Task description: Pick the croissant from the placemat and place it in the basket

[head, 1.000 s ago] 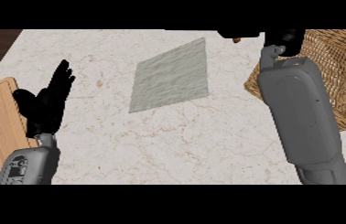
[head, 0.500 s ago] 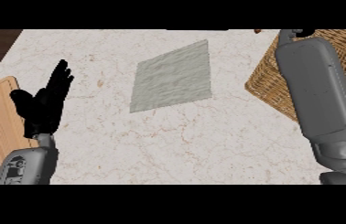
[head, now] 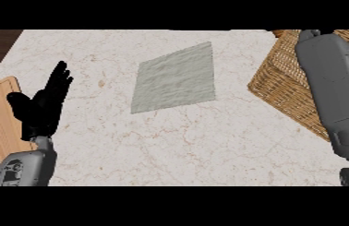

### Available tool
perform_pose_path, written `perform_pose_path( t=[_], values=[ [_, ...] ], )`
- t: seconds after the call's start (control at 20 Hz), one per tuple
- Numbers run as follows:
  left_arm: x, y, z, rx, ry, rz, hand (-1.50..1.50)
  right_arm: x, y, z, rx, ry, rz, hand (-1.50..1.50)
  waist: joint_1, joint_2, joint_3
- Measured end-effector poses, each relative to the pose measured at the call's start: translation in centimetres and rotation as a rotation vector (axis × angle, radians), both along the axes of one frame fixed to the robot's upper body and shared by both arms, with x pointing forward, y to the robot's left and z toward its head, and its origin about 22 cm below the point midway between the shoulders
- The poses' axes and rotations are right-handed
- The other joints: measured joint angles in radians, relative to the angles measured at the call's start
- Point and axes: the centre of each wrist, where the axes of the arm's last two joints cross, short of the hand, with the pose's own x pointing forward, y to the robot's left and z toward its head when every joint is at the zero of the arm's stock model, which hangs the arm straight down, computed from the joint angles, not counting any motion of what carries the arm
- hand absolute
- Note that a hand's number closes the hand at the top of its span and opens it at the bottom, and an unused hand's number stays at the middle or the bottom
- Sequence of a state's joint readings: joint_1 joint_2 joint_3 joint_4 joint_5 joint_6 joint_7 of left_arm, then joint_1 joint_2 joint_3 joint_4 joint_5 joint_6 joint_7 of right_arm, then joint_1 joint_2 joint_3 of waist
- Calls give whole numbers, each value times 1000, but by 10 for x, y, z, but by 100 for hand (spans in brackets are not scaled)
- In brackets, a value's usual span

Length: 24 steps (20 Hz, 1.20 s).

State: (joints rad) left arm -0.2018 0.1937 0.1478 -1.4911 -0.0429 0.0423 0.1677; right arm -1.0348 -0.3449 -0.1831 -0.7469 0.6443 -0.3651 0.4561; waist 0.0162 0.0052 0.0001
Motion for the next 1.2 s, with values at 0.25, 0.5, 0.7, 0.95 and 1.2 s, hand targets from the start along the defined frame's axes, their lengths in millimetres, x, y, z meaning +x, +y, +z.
perform_pose_path(
  t=[0.25, 0.5, 0.7, 0.95, 1.2],
  values=[
    [-3, -1, -2, -2, 3, 4, 0, 1, -35, -7, 27, 10, 1, 150, 1, 0, 0],
    [-1, 3, 4, -5, 1, 3, 0, 2, -51, -14, 84, -1, 15, 150, 0, 0, 1],
    [1, 0, 7, -3, -6, -4, 0, -4, -67, -17, -340, 48, 54, 150, 4, 4, -2],
    [-1, -5, 3, -3, -9, -11, 0, -5, -77, -14, -641, 55, 58, 150, 13, 6, -1],
    [6, -6, 7, -2, -4, -8, 0, 2, -74, -9, -735, 60, 53, 150, 14, 5, 0]
  ],
)
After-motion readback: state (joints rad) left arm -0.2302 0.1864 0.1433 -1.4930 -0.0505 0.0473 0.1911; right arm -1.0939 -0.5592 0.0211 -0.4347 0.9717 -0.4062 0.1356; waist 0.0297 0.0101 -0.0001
